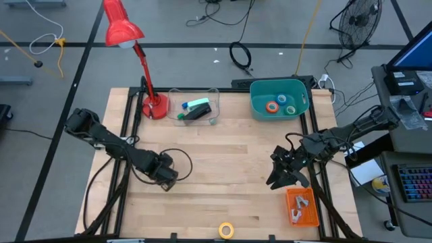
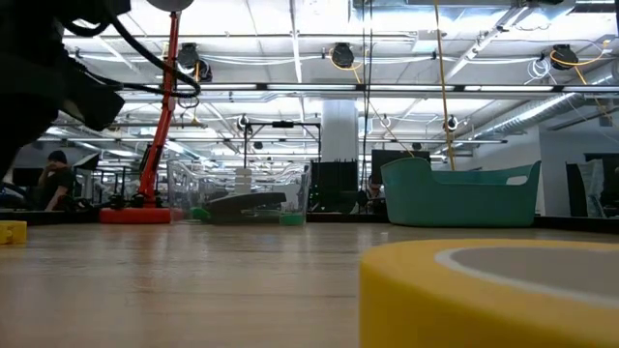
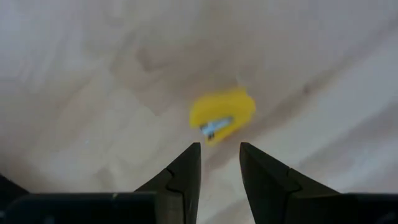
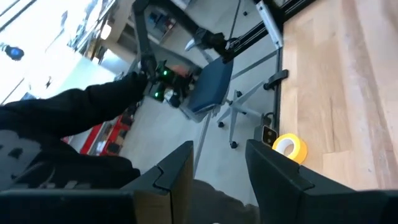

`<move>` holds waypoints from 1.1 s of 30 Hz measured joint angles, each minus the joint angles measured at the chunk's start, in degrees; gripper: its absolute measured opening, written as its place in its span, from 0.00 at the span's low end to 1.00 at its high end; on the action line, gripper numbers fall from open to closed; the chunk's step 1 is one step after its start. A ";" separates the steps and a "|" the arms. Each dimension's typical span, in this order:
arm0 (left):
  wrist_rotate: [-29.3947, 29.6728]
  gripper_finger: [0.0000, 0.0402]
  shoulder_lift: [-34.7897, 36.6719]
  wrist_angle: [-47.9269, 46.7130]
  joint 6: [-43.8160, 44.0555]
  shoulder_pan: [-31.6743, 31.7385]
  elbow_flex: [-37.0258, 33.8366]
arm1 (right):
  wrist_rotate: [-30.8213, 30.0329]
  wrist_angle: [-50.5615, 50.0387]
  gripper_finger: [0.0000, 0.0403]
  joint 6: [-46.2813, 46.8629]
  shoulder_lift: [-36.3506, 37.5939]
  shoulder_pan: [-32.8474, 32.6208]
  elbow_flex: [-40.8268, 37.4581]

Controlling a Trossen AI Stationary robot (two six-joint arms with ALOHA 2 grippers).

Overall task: Pick and place Stapler, Stapler remover, tape
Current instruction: Put the small yellow stapler into the transparent bin

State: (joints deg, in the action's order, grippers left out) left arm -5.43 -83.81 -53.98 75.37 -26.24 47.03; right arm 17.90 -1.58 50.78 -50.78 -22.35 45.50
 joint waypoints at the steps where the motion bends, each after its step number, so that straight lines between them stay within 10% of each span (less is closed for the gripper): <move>1: -1.69 0.29 0.00 -0.17 -3.16 0.53 0.00 | -0.39 0.02 0.35 0.52 0.00 0.09 0.00; 11: -4.72 0.31 0.00 3.86 -29.84 4.26 0.00 | -14.82 -0.46 0.35 3.41 0.00 0.13 0.00; 20: 2.39 0.59 0.00 -1.69 -47.72 3.28 0.04 | -26.94 -0.59 0.35 7.09 0.00 0.57 0.02; 33: 2.83 0.81 -0.02 5.09 -49.62 0.50 -3.12 | -33.34 0.61 0.35 12.22 0.00 0.59 -3.44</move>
State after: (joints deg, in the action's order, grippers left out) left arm -2.60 -83.83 -48.88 25.75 -25.73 43.91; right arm -15.44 -0.97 63.00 -50.78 -21.76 42.06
